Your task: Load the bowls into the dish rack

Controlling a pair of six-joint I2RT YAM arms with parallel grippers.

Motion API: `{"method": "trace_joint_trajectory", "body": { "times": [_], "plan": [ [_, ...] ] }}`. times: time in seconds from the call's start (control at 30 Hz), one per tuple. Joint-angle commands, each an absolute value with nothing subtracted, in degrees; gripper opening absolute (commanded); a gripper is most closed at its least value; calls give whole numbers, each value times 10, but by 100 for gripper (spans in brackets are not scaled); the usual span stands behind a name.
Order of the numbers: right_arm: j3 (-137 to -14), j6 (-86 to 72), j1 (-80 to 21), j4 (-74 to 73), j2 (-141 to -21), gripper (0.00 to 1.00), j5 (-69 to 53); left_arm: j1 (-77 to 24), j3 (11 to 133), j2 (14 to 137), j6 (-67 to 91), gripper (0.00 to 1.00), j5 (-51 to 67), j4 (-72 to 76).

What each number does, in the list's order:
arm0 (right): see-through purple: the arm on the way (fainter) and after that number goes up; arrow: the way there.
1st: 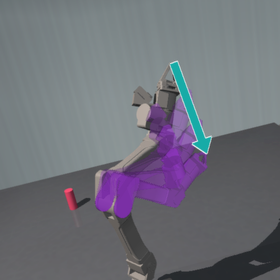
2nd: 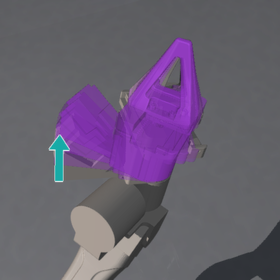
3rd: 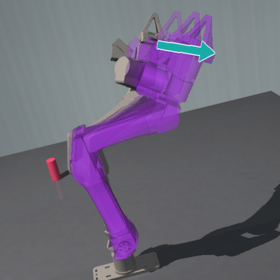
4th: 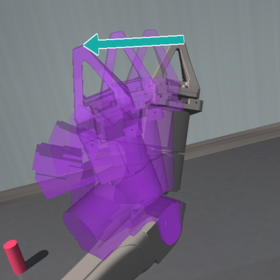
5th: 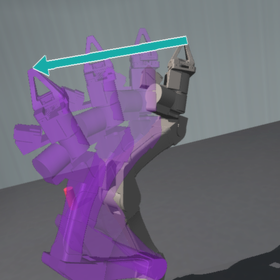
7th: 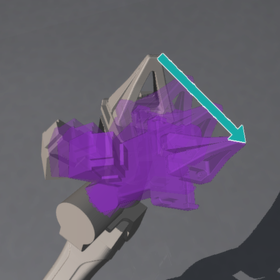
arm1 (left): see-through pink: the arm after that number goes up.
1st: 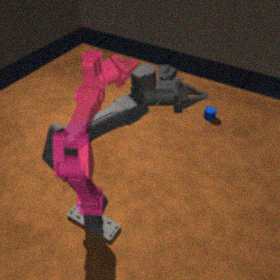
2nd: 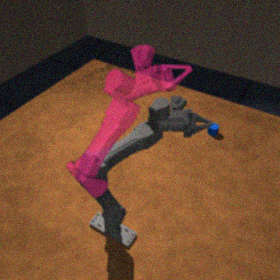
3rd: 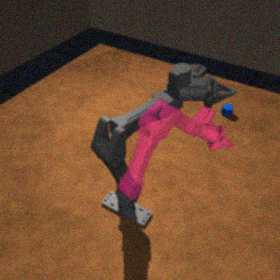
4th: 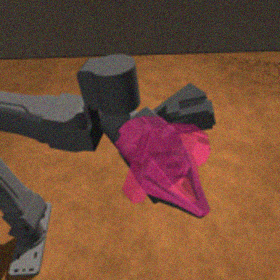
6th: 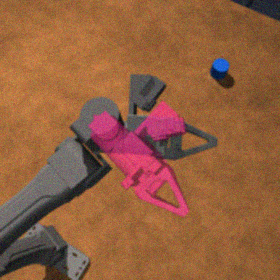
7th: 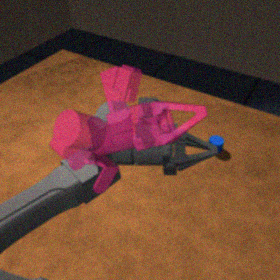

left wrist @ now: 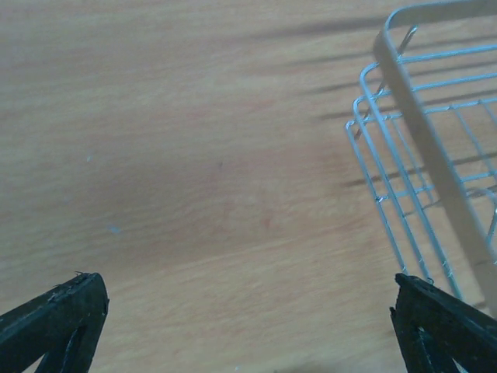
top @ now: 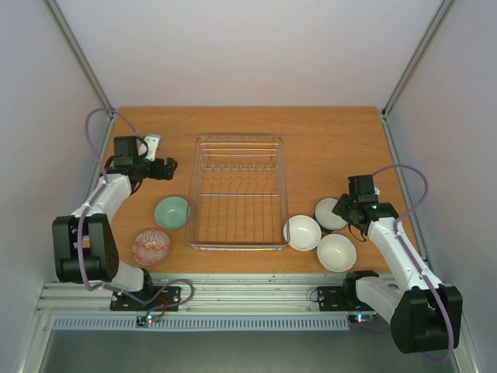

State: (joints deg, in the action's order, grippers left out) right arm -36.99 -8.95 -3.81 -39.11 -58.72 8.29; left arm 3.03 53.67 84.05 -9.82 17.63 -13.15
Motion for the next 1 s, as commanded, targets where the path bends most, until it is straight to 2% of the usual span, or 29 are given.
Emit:
{"method": "trace_joint_trajectory", "body": {
  "times": [0.0,0.17,0.37,0.73,0.9,0.97],
  "plan": [
    [-389,-77,-41,-404,-559,60,94,71,542,822,-158,99,253,-204],
    [-402,-71,-40,-415,-549,60,99,105,558,812,-262,99,354,-337],
    [-397,-72,-40,-406,-560,60,95,108,596,855,-327,99,306,-474],
    [-387,-74,-40,-403,-547,61,86,109,535,824,-324,99,240,-451],
    [-381,-76,-40,-402,-549,61,82,114,533,823,-315,93,234,-470],
    [-378,-76,-40,-400,-548,61,82,115,528,821,-314,86,231,-473]
  ]
}}
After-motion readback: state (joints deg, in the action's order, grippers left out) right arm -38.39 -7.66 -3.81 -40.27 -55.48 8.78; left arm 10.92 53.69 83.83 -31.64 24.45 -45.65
